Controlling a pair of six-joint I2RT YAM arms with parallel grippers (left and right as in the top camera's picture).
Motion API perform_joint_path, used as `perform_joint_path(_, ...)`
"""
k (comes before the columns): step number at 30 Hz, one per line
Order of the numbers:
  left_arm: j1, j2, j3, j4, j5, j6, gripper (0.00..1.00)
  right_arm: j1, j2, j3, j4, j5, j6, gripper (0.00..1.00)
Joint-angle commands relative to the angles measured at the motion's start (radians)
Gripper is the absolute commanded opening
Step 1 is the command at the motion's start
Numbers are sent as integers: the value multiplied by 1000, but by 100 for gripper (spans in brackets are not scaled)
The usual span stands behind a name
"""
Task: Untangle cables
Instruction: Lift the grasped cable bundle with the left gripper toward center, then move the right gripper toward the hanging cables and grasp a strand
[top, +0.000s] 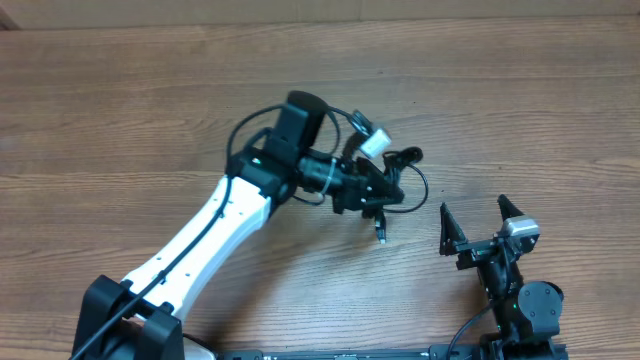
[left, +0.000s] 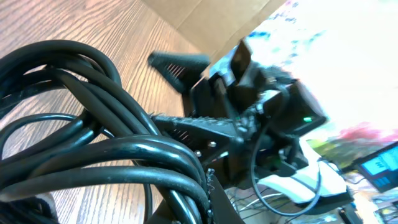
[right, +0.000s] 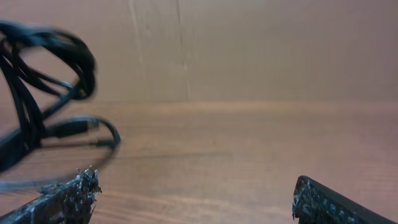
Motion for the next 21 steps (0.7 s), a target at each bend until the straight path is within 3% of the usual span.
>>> perform_joint_path(1,47,-32,31,7,163,-3,4,-2,-10,61,-53,6,69,100)
perform_joint_path(8,104,-32,31,8,224,24,4,-2,-10,226,-300,-26,70,100)
perform_joint_path(17,105,-32,31,8,224,20,4,-2,-9,293,-193,-239,339,100)
perform_joint_path(19,106,-32,31,8,221,20,14,-2,-3,306,-195,-264,373,100)
perform_joint_path(21,106,-32,31,8,212,20,15,-2,21,329,-195,-290,387,100)
